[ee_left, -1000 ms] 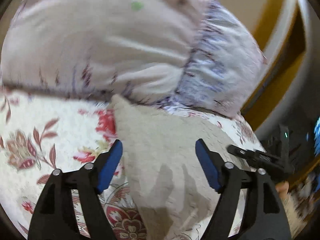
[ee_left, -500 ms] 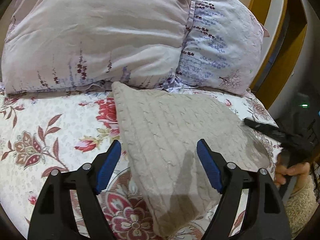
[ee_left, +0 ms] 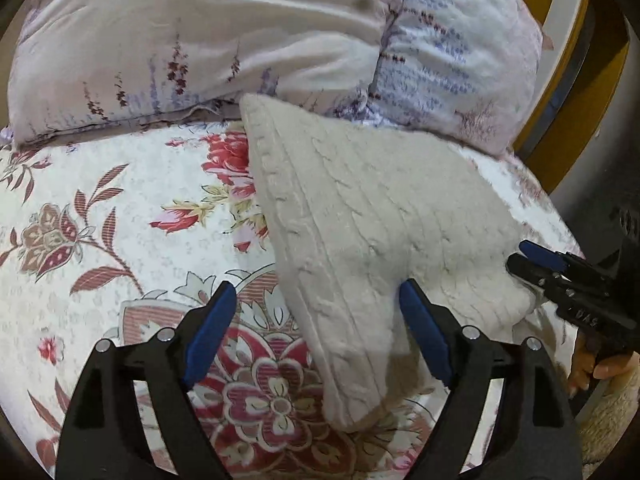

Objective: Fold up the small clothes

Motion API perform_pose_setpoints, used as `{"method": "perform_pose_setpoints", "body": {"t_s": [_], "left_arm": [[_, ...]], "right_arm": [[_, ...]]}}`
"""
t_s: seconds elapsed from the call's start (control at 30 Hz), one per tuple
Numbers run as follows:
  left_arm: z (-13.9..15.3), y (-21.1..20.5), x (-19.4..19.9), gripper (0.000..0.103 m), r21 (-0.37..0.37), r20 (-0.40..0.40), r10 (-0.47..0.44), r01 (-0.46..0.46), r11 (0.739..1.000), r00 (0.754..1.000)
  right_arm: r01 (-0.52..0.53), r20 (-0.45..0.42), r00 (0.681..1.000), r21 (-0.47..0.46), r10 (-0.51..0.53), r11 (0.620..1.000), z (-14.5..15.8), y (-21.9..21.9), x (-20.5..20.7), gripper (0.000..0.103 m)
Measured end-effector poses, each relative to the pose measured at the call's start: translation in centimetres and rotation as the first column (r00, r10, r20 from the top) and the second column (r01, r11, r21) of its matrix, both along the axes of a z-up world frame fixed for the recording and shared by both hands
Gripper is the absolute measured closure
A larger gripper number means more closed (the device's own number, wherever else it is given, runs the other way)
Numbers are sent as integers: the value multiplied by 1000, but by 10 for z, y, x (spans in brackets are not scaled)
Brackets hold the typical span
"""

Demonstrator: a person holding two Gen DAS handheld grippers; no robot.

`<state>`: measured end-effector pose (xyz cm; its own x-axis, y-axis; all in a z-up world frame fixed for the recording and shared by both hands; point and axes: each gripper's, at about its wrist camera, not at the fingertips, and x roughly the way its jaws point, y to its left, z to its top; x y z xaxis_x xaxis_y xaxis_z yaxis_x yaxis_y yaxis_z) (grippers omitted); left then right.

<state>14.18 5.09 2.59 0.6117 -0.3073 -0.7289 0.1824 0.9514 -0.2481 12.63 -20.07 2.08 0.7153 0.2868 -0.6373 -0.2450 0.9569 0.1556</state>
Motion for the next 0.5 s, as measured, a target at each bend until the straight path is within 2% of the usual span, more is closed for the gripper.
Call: {"method": "perform_pose_setpoints", "body": {"t_s": [0.07,0.1,0.17,0.23,0.37,0.5], "left_arm": [[5,4,-13,8,-4,38,19,-19,1000,999],[7,6,-17,3,-2,50,25,-25,1000,998],[10,9,-33,2,-3,79,33,-33,999,996],[9,10,-46,2,16,73,65,-66,998,995],[1,7,-60,2,80,52,150,-154,985,987],[-3,-4,-61,2,107,4,107,-107,989,994]], "right_arm": [[23,51,998,26,-25,999,7,-8,-13,19],[33,74,997,27,-35,999,10,-11,-19,15],[40,111,993,27,-43,999,14,-16,-30,7],[71,124,990,-1,-70,998,11,-16,-40,1],[111,127,987,-69,-101,991,-1,-9,-49,1],[139,117,985,-112,-126,984,-11,-1,-53,1]]}}
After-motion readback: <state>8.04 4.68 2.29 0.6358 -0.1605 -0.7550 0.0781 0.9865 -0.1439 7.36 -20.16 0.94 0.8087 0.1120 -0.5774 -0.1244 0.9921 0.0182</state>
